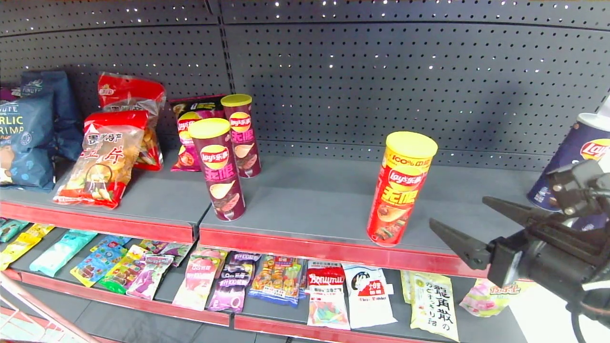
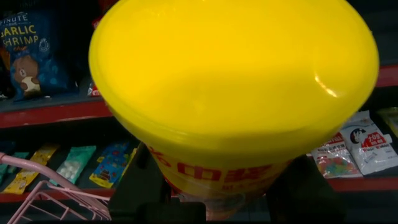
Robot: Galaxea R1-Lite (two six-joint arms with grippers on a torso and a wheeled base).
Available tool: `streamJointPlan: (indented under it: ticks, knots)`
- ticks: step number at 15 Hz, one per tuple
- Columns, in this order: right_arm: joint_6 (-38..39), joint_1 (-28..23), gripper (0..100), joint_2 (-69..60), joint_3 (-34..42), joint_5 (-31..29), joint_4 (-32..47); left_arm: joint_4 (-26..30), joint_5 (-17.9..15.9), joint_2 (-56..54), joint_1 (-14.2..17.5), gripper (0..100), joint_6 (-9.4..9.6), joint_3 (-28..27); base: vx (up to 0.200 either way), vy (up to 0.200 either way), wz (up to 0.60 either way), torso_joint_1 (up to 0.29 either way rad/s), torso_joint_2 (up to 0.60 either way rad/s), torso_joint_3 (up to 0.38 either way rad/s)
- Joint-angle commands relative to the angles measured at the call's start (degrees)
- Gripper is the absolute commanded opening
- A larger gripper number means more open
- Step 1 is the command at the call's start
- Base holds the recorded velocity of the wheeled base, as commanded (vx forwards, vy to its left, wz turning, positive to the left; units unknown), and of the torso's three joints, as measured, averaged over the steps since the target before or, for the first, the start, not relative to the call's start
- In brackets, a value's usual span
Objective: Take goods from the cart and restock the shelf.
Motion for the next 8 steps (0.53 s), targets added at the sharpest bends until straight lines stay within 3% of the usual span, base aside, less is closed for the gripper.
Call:
streamJointPlan:
  ticks: [1,3,6,8]
  knots:
    - [-0.46,-0.84,100,-6.73,4.62,-0.74,0.01,-0.08,0.08,-0.1,0.01,0,-0.01,0.27,0.0,0.0,0.0,0.0,0.0,0.0]
    - [-2.74,-4.44,100,-12.44,8.84,-2.24,0.54,-0.25,-0.01,-0.36,0.01,0,-0.1,1.77,0.0,0.0,0.0,0.0,0.0,0.0]
    - [-4.15,-19.73,100,-17.98,13.58,-1.62,0.72,-0.25,-0.01,-1.15,-0.08,0,-0.1,3.0,0.0,0.0,0.0,0.0,0.0,0.0]
    - [-4.15,-26.59,100,-23.95,18.59,0.4,0.89,-0.25,-0.8,-0.28,-0.43,0,-0.19,2.3,0.0,0.0,0.0,0.0,0.0,0.0]
